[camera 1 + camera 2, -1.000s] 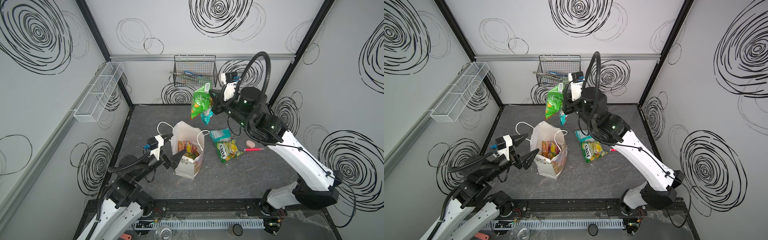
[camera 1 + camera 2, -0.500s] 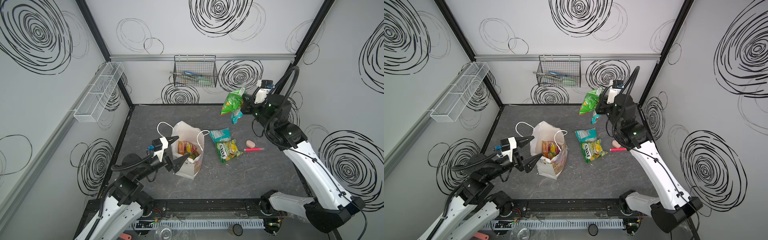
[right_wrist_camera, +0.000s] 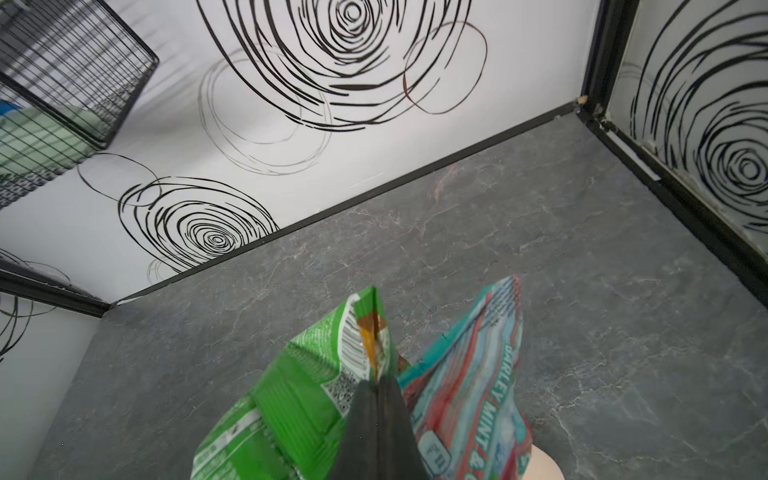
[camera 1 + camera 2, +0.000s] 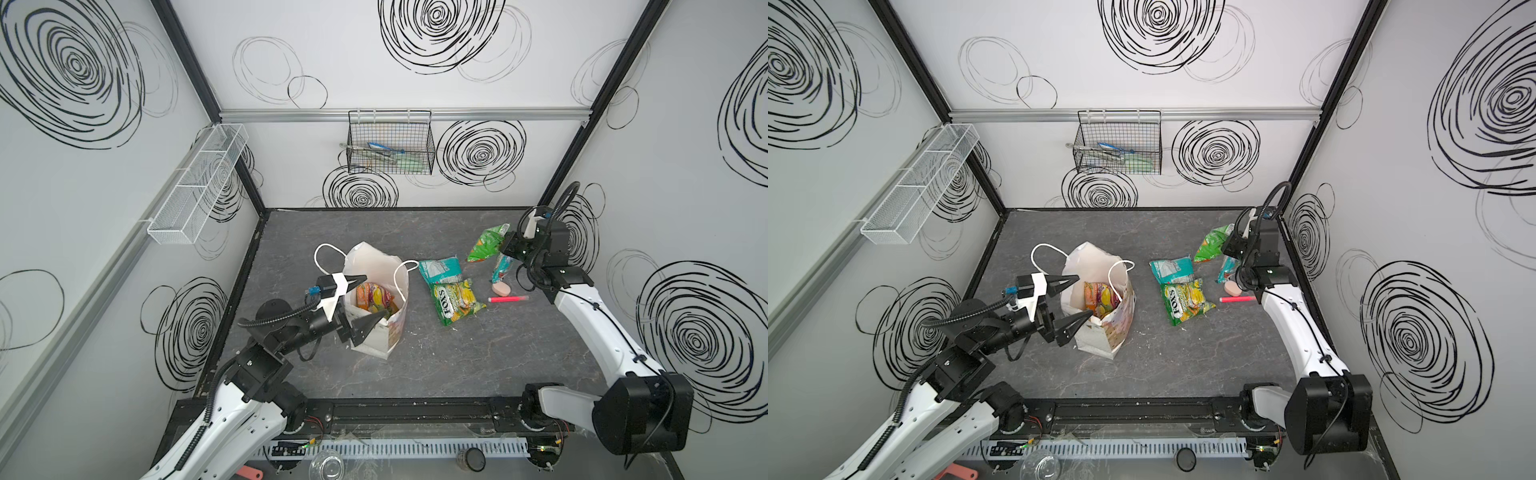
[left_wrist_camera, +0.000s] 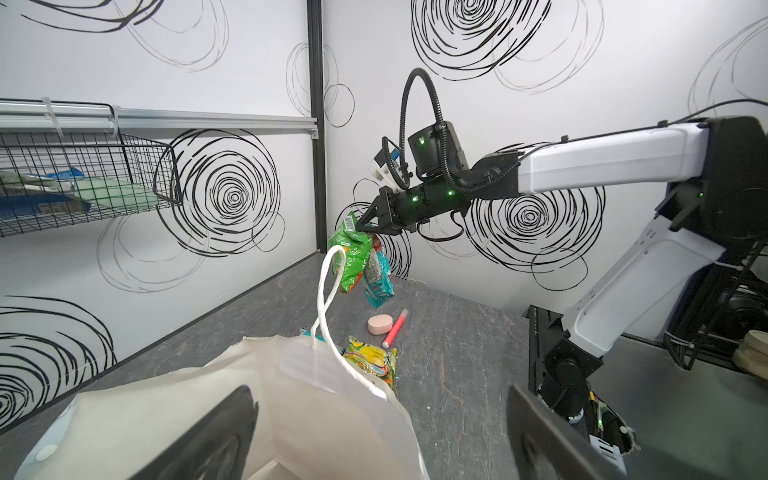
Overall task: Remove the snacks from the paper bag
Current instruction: 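Lower the green cracker bag onto the table beside the teal bag, then open the right gripper and move it back over the paper bag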
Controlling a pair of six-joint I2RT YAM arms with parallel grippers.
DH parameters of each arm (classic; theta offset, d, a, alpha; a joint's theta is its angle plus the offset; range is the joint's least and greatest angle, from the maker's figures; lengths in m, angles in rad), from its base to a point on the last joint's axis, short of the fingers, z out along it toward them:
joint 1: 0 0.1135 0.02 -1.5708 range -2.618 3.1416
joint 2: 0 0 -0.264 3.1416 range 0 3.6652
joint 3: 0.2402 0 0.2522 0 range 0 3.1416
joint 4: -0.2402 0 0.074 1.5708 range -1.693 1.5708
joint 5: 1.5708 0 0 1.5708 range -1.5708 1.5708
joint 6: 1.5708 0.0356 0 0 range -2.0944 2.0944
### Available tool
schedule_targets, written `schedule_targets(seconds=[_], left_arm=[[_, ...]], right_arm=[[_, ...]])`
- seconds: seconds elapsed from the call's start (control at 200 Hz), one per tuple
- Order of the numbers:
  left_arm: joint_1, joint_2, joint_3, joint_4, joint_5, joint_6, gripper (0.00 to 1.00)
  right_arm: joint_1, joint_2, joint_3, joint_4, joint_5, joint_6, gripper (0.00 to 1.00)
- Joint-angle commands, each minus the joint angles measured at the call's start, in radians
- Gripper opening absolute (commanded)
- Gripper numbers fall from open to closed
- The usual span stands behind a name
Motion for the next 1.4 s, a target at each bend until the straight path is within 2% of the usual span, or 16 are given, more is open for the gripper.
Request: schedule_targets(seconds=[0.0, 0.15, 0.275, 0.42, 0.565, 0.66, 0.755, 0.926, 1.106, 1.241, 1.391], left_arm=[[-0.004, -0.001, 0.028, 0.022, 0.0, 0.015, 0.96], [-0.005, -0.001, 0.03, 0.013, -0.012, 0.022, 0.96], [-0.004, -0.002, 0.031, 0.009, -0.015, 0.03, 0.96], [-0.005, -0.01, 0.028, 0.002, -0.032, 0.043, 0.96], [-0.006, -0.014, 0.028, 0.0, -0.038, 0.044, 0.96], [-0.007, -0.022, 0.027, 0.002, -0.048, 0.044, 0.96], [-0.006, -0.029, 0.022, 0.004, -0.054, 0.046, 0.96], [-0.006, -0.031, 0.024, 0.001, -0.07, 0.044, 0.96], [-0.006, -0.057, 0.016, 0.006, -0.09, 0.05, 0.96], [-0.005, -0.058, 0.015, 0.009, -0.09, 0.047, 0.96], [0.0, -0.07, 0.016, 0.008, -0.116, 0.041, 0.96]], right_arm=[[-0.016, 0.027, -0.03, 0.13, -0.037, 0.022, 0.0], [-0.028, 0.097, -0.066, 0.146, -0.064, 0.037, 0.0], [-0.03, 0.164, -0.094, 0.19, -0.169, 0.064, 0.0], [-0.031, 0.257, -0.074, 0.142, -0.2, 0.088, 0.0], [-0.029, 0.312, -0.082, 0.146, -0.223, 0.098, 0.17], [-0.029, 0.328, -0.093, 0.152, -0.22, 0.103, 0.24], [-0.028, 0.334, -0.099, 0.153, -0.213, 0.102, 0.37], [-0.015, 0.305, -0.098, 0.139, -0.174, 0.102, 0.56], [0.0, 0.212, -0.083, 0.11, -0.112, 0.112, 0.79], [0.031, 0.118, -0.04, 0.089, -0.117, 0.096, 0.9], [0.092, 0.012, 0.012, 0.105, -0.146, 0.055, 0.93]])
